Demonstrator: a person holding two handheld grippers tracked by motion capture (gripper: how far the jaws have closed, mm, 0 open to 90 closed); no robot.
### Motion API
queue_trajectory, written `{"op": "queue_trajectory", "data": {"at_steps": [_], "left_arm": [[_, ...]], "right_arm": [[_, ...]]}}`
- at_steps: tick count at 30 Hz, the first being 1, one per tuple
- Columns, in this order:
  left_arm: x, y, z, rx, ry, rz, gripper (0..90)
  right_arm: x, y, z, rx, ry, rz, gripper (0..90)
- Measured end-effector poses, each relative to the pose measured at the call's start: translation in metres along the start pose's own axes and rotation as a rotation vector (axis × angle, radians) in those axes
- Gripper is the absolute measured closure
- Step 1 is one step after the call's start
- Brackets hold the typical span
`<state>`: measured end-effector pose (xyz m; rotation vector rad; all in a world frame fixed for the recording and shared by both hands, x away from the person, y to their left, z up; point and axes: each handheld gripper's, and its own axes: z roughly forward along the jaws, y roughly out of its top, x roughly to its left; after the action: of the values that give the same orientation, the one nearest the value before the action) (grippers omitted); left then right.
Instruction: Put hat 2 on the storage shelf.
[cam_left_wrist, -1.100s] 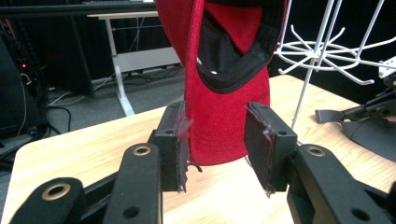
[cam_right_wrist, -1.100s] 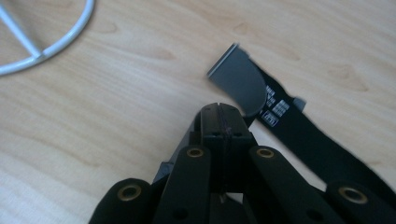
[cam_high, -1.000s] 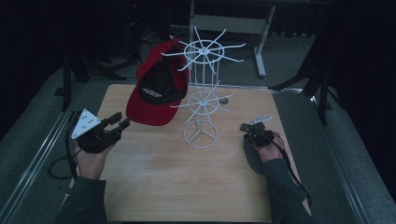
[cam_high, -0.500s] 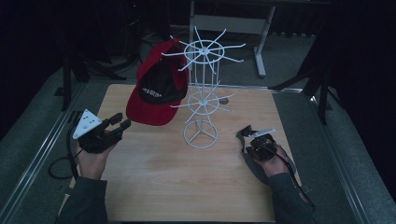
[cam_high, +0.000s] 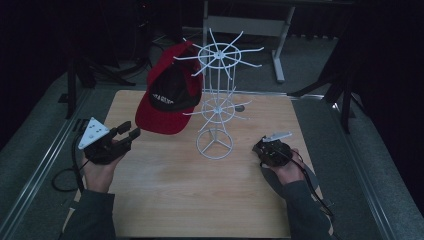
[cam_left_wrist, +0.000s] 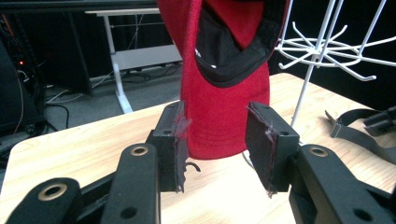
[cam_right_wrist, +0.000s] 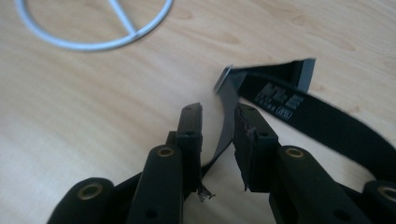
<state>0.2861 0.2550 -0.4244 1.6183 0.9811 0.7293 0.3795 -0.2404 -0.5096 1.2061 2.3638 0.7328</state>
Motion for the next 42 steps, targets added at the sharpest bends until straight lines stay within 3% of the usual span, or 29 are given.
{"op": "queue_trajectory", "data": {"at_steps": [8, 13, 16, 28, 37, 42], "left_arm": [[0.003, -0.002, -0.003, -0.003, 0.007, -0.007, 58.9], [0.003, -0.002, -0.003, -0.003, 0.005, -0.006, 58.9], [0.003, -0.003, -0.004, -0.004, 0.007, -0.010, 58.9], [0.005, -0.004, -0.005, -0.006, 0.010, -0.014, 58.9], [0.003, -0.003, -0.003, -0.002, 0.006, -0.008, 58.9], [0.003, -0.003, -0.003, -0.003, 0.006, -0.007, 58.9]], "right_arm": [[-0.002, 0.021, 0.022, 0.052, -0.015, 0.016, 69.6], [-0.001, 0.031, 0.039, 0.133, -0.054, 0.038, 67.6], [-0.003, 0.035, 0.044, 0.175, -0.046, 0.057, 67.6], [-0.008, 0.035, 0.029, 0.123, -0.052, 0.104, 67.2], [-0.004, 0.034, 0.049, 0.203, -0.011, 0.102, 68.4], [-0.003, 0.035, 0.058, 0.233, 0.001, 0.105, 76.9]]}}
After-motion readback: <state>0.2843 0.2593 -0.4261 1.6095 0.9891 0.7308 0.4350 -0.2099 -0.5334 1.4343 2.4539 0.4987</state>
